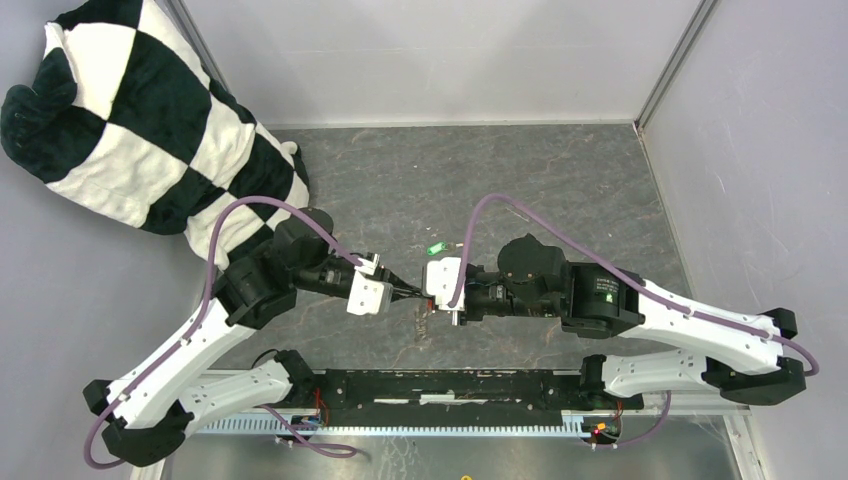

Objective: Put the keys on the keyring
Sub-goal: Adjust the key on the keyring.

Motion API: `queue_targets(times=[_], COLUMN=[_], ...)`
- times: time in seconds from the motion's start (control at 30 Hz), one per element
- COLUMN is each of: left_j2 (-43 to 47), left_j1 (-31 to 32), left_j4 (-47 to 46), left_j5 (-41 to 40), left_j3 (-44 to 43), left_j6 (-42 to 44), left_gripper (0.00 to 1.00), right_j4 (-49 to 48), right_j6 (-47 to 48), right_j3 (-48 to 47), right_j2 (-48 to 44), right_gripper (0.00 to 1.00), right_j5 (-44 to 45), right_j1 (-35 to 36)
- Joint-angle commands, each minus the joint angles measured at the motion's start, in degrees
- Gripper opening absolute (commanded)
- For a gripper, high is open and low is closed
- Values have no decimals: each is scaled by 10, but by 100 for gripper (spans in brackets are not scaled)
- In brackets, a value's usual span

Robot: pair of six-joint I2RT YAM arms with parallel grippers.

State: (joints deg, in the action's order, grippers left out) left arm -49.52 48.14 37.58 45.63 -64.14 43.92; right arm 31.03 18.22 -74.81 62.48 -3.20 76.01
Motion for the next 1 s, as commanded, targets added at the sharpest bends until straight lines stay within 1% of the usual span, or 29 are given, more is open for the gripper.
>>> queue_targets(times=[0.0,0.03,0.07,0.4,0.43,0.47,0.53,0.6,0.67,0.77,0.9,0.97], left_j2=[-3,-3,-2,-1,-1,-2,-1,0,1,0,-2,-2], left_j1=[3,3,3,3,3,3,3,3,3,3,3,2], left_j4=[-13,-14,-13,-13,-14,-14,-14,-14,-14,-14,-13,-14], left_j5=[18,16,12,6,8,7,4,2,2,2,7,9], left_j3=[-20,-18,-17,-12,-12,-13,-13,-14,-16,-21,-27,-26], left_j6=[-17,-17,-17,-20,-21,-22,-22,-22,-21,-18,-23,-24], left_gripper=[6,3,2,2,4,13,21,22,21,14,17,16], right_j4=[-24,-24,-25,-43,-44,-41,-35,-32,-31,-24,-7,-4], right_j6=[-7,-7,-7,-17,-18,-19,-19,-20,-20,-19,-17,-17], right_j3=[-29,-29,-29,-14,-11,-12,-14,-13,-15,-19,-31,-33], right_j2=[2,2,0,-34,-35,-33,-30,-28,-26,-20,-6,-4], right_gripper=[1,1,1,1,1,1,1,1,1,1,1,1], right_j5=[-9,-9,-9,-3,-4,-4,-7,-9,-10,-14,-15,-15], right_j1=[-1,-1,0,-1,-1,-1,-1,-1,-1,-1,-1,-1])
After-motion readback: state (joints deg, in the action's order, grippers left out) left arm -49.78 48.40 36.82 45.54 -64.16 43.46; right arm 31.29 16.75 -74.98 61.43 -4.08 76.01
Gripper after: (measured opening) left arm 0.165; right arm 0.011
